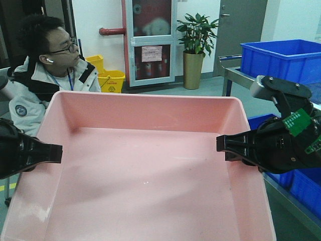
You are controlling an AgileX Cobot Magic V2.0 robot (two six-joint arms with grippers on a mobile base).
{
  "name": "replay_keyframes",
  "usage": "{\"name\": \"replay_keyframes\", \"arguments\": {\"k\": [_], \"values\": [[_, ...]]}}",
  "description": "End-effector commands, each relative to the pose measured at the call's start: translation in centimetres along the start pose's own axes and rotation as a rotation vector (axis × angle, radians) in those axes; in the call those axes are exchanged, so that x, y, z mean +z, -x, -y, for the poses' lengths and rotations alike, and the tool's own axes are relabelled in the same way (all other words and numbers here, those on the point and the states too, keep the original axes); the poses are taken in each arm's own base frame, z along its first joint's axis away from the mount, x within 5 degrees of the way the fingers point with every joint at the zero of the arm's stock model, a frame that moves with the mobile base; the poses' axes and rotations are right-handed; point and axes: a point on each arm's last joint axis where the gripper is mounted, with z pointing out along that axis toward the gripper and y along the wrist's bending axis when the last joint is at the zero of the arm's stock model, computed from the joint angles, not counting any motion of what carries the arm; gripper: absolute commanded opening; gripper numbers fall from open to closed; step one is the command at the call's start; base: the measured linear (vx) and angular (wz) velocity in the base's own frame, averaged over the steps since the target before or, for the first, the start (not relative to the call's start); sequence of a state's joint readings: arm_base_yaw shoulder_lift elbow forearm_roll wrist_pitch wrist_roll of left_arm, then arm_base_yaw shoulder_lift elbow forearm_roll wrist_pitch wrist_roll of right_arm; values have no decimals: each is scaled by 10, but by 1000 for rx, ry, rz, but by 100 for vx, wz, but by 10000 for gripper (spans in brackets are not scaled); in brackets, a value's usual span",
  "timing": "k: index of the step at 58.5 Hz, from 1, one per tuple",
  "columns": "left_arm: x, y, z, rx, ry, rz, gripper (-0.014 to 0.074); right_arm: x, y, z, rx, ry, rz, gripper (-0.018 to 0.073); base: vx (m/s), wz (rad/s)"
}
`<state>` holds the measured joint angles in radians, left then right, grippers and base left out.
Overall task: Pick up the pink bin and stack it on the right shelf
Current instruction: 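Carry the pink bin with both grippers toward the steel table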
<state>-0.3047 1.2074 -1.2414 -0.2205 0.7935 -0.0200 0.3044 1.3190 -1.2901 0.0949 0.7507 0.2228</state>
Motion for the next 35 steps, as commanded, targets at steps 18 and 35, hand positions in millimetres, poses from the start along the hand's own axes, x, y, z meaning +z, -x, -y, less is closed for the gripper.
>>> {"name": "replay_keyframes", "arguments": {"k": [18,35], "values": [[-17,13,3,23,-6,118,-1,-22,19,0,-35,3,173,-8,50,2],[-17,13,3,23,-6,118,-1,-22,20,0,-35,3,175,-8,47,-29]]}}
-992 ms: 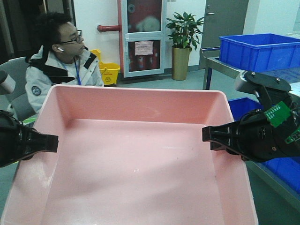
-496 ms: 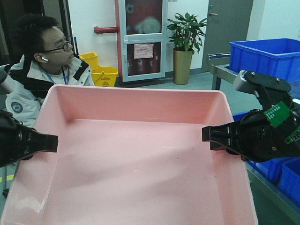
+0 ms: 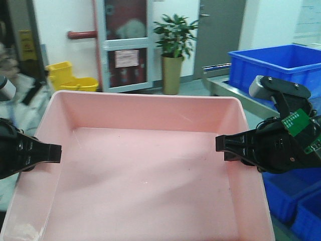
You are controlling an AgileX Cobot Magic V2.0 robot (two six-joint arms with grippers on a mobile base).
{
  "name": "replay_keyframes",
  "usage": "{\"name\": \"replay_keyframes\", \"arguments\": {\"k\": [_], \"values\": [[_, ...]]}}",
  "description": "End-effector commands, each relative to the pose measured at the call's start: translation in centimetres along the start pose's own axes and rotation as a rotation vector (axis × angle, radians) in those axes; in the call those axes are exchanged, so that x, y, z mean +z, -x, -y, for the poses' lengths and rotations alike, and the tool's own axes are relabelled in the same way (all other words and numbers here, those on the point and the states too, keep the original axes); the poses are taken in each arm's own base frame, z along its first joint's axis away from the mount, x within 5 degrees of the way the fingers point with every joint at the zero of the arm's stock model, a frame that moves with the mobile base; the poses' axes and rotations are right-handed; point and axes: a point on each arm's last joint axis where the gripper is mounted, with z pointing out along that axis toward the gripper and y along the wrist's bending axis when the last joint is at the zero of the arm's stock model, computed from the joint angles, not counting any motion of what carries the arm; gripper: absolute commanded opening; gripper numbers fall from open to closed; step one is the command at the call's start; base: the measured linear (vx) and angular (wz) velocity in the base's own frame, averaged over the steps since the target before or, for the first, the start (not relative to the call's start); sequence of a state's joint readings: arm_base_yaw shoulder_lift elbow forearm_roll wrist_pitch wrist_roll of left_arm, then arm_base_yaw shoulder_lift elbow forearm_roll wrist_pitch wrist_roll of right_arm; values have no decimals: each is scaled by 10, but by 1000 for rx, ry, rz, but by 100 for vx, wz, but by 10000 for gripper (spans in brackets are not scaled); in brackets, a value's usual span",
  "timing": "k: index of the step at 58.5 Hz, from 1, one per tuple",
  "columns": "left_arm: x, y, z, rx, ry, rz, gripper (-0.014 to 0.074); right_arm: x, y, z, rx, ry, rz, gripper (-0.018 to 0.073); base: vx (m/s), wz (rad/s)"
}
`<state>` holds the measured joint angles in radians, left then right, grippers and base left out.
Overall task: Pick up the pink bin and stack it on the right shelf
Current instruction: 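Carry the pink bin with both grippers toward the steel table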
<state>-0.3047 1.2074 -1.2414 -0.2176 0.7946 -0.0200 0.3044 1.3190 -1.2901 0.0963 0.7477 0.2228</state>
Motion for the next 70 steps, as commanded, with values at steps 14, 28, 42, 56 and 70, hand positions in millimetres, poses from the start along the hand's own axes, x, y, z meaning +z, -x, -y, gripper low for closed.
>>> {"name": "replay_keyframes", "arguments": {"k": [14,28,42,56,70], "values": [[-17,13,3,21,-7,119,-1,-22,19,0,-36,2,172,-8,43,-64],[-17,13,3,21,-7,119,-1,-22,19,0,-36,1,171,-8,41,-84],[-17,13,3,21,-7,119,-1,-22,19,0,-36,1,171,-8,38,-89],[-17,13,3,21,-7,119,-1,-22,19,0,-36,1,171,-8,36,-80],[-17,13,3,21,-7,119,-1,-22,19,0,-36,1,171,-8,35,-68]]}}
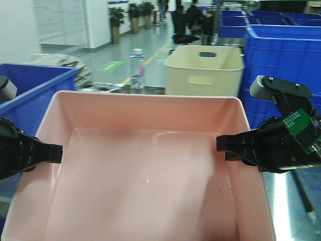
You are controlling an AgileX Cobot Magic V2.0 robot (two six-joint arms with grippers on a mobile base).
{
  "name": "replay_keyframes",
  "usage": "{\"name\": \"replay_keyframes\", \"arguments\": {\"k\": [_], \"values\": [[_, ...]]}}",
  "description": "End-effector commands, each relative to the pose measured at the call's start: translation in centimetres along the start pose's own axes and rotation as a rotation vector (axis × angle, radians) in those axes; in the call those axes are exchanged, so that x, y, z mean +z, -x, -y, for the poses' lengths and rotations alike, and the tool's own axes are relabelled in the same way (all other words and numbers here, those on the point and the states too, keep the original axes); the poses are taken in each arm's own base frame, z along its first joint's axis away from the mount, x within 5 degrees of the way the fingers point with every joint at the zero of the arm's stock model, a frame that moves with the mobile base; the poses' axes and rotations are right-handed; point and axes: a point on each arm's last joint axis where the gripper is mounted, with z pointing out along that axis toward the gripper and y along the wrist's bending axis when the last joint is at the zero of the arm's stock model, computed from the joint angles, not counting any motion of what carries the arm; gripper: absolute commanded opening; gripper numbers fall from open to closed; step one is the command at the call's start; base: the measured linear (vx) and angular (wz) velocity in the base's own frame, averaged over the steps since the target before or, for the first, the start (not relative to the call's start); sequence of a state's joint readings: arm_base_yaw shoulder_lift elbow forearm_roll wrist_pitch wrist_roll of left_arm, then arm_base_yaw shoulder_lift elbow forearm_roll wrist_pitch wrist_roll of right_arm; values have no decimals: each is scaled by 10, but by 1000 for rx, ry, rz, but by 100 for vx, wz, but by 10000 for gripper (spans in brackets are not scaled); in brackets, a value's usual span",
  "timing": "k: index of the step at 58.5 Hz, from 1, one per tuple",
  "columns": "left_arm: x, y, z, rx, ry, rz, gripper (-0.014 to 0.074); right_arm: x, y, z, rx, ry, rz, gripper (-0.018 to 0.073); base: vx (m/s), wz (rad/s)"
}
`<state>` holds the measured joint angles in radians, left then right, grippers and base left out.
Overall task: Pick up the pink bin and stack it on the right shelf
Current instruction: 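Carry the pink bin with both grippers toward the steel table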
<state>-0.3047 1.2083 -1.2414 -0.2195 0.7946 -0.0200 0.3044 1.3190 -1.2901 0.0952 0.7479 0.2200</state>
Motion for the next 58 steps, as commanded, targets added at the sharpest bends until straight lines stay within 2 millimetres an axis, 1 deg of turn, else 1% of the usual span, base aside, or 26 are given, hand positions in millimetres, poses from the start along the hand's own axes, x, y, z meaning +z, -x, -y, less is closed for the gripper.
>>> {"name": "replay_keyframes", "arguments": {"k": [1,12,23,43,58], "values": [[-18,13,3,23,-6,120,-1,-22,19,0,-32,2,171,-8,33,-60],[-17,13,3,23,-6,119,-1,-22,19,0,-32,2,171,-8,32,-48],[-17,13,3,23,-6,119,-1,-22,19,0,-32,2,171,-8,27,-29],[-17,13,3,23,-6,119,-1,-22,19,0,-32,2,171,-8,19,-19],[-17,13,3,23,-6,119,-1,-22,19,0,-32,2,171,-8,11,-4]]}}
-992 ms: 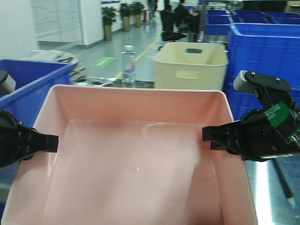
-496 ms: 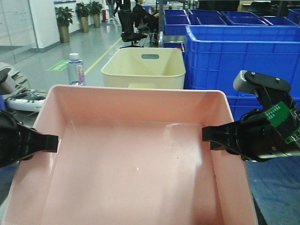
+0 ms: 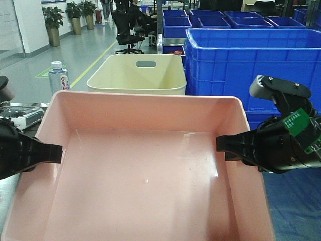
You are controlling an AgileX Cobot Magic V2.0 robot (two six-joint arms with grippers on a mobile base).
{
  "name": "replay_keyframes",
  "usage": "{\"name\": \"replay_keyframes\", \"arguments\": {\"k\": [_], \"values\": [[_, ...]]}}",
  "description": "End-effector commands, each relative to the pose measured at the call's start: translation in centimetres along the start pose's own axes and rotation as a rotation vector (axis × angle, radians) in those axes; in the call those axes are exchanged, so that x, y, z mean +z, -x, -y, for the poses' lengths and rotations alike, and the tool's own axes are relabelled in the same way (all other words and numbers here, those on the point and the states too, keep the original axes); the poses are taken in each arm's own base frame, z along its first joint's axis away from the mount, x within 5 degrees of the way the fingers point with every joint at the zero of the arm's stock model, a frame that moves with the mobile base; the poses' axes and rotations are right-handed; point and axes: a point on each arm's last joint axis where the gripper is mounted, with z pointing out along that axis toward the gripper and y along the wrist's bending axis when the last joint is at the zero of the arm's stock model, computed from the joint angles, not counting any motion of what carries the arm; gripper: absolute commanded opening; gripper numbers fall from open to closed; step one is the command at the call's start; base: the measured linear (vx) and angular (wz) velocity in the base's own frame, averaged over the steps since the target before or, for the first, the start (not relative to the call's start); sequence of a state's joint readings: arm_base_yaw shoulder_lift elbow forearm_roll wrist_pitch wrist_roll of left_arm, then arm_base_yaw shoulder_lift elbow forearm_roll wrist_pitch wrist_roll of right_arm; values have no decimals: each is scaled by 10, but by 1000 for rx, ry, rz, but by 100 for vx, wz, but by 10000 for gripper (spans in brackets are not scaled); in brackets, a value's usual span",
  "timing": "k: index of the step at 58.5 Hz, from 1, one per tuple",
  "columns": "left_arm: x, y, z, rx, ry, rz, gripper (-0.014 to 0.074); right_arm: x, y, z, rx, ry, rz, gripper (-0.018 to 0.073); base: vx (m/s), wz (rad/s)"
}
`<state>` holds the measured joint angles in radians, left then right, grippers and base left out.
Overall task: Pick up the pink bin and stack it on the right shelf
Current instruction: 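Carry the pink bin with both grippers toward the steel table, then lower the pink bin onto the table with both grippers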
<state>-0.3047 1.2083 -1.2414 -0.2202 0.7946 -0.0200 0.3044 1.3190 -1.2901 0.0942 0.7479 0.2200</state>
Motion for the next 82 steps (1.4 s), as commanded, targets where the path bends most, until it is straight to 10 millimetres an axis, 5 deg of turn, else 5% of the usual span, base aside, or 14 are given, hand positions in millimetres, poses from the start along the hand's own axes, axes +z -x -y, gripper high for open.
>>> {"name": "replay_keyframes", "arguments": {"k": [1,47,82], "values": [[-17,13,3,23,-5,119,-1,-22,19,0,-31,3,171,-8,8,-1],[-16,13,3,22,-5,120,-1,-20,16,1,-30,-7,130,-8,2,-1],[83,-10,-16,-17,41,-235,32,64,-9,15,-68,-84,-200,25,0,0]]}}
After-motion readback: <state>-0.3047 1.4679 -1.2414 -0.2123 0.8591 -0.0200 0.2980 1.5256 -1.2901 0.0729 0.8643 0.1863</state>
